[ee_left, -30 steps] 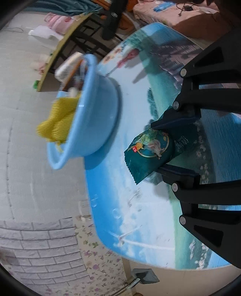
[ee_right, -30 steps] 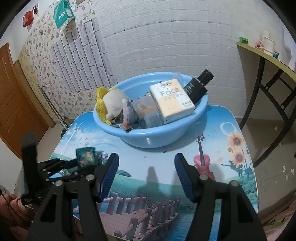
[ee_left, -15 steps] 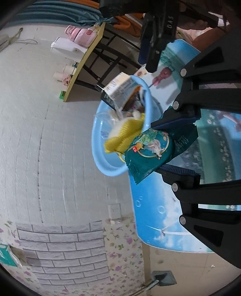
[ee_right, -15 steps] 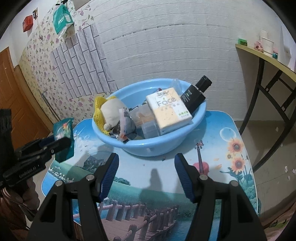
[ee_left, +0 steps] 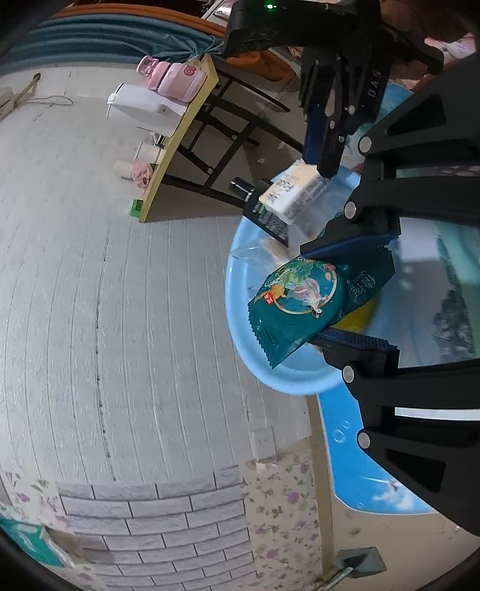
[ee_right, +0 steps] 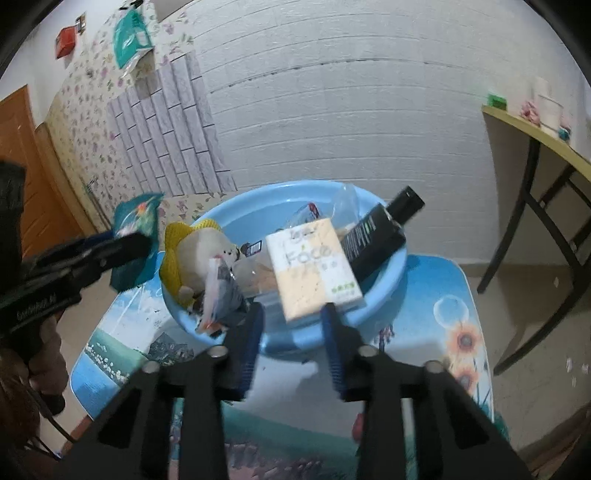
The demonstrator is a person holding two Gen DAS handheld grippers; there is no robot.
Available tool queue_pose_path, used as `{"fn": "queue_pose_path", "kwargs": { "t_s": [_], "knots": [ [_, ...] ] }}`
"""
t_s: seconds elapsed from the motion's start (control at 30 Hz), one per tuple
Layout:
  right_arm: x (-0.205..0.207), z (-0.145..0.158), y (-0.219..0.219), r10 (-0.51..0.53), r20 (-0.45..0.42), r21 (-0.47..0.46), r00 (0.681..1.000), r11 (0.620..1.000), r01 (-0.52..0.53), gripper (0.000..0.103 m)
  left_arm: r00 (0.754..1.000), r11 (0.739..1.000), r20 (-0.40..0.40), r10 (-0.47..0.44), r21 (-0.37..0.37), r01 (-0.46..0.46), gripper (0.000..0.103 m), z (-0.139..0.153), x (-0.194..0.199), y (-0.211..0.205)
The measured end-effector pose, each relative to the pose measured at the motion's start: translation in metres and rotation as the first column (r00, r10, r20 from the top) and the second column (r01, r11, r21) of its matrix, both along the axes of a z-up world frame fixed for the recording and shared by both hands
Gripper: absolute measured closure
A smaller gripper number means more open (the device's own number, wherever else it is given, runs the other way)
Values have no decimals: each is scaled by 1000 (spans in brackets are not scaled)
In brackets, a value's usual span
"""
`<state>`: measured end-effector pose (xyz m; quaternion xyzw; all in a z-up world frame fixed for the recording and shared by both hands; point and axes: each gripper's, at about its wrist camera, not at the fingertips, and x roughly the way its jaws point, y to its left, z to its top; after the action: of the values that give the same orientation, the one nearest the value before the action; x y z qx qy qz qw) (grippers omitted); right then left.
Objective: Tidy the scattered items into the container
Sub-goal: 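Carry the green packet over the basin with the left tool while the right tool presses items down, then lower the green packet into the basin and open the left tool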
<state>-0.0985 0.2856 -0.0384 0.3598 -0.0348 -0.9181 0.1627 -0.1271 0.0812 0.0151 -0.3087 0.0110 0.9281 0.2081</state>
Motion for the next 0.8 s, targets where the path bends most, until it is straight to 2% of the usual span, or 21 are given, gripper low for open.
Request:
{"fn": "queue_pose_path", "kwargs": {
  "t_s": [0.13,0.27,0.37,0.53,0.8],
  "knots": [
    [-18,0,9,-6,-19,-10,1000,1000,6,76,1000,999,-6,-20,-47,20,66,-3,-18,17],
    [-37,2,15,-15,-23,-15,1000,1000,14,76,1000,999,9,-19,-42,19,66,-4,-34,25],
    [-47,4,16,-14,-28,-20,1000,1000,14,76,1000,997,6,-20,-71,20,64,-5,-40,32],
    [-50,8,14,-19,-39,-31,999,999,17,76,999,994,24,-40,-96,42,45,-4,-42,37],
    [-39,16,11,-52,-24,-45,998,998,51,76,1000,997,20,9,-80,-8,36,14,-22,27]
  ]
}}
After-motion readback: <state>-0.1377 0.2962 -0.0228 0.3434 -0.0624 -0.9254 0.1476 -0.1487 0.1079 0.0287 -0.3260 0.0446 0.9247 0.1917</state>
